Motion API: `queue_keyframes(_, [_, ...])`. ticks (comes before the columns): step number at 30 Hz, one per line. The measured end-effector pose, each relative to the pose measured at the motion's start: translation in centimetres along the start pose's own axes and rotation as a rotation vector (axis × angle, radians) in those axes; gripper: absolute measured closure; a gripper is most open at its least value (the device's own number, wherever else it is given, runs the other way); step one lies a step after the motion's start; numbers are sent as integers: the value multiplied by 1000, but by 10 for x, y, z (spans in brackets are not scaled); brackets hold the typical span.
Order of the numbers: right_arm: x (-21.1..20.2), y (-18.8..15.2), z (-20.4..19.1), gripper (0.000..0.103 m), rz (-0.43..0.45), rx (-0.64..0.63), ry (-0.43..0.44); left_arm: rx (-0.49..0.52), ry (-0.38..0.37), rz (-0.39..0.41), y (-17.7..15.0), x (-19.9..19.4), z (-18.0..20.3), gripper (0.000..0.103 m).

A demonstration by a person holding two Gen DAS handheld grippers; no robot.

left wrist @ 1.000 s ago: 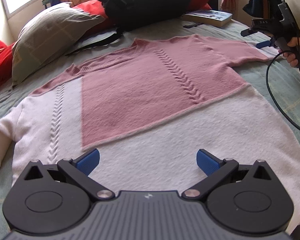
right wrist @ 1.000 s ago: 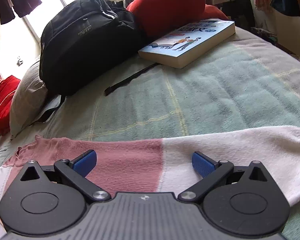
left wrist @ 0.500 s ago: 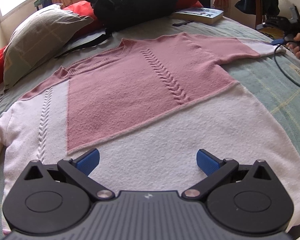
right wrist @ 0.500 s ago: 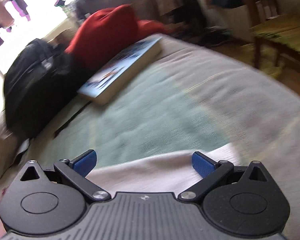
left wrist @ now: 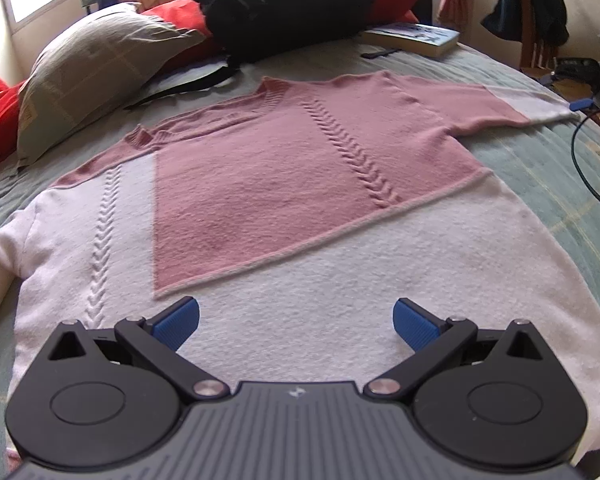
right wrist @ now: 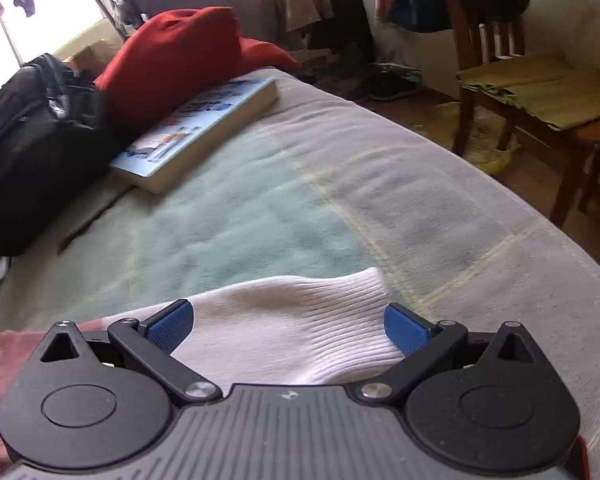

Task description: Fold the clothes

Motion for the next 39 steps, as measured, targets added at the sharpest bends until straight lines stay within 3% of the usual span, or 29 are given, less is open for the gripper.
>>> queue_keyframes(4, [5, -7, -5, 0, -45, 24, 92, -2, -3, 3, -1, -1, -1, 1])
queue_keyframes(8, [5, -8, -19, 0, -12, -7, -136, -6, 2, 6, -1, -2, -2, 1])
queue_keyframes(10, [2, -11, -51, 0, -17, -84, -159, -17, 13, 12, -1, -3, -5, 1])
queue_keyframes(18, [-2, -66, -231, 0, -146, -435, 127, -65, -3, 22, -6, -5, -21, 1])
queue_keyframes(23, [8, -112, -298, 0, -214, -565, 213, -60, 23, 23, -14, -9, -30, 1])
queue_keyframes(29, [10, -135, -284, 0, -280, -650, 92, -63, 13, 29, -27, -21, -38, 1])
queue_keyframes(33, [-31, -133, -276, 0, -254, -656, 52, -64, 3, 34, -36, -30, -43, 1])
queue_keyframes(39, [-74, -177, -321, 0, -171, -737, 306, -68, -16, 43, -51, -43, -51, 1])
Point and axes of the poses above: each gripper's, at about its wrist camera, not at the fingertips, and x roughly the way its jaws point, z to its right, y to its top, the point moved 3 cm from there along x, roughly the way its jaws point, and after that the axes turned 1 degree about y, right-handed, at the moved point
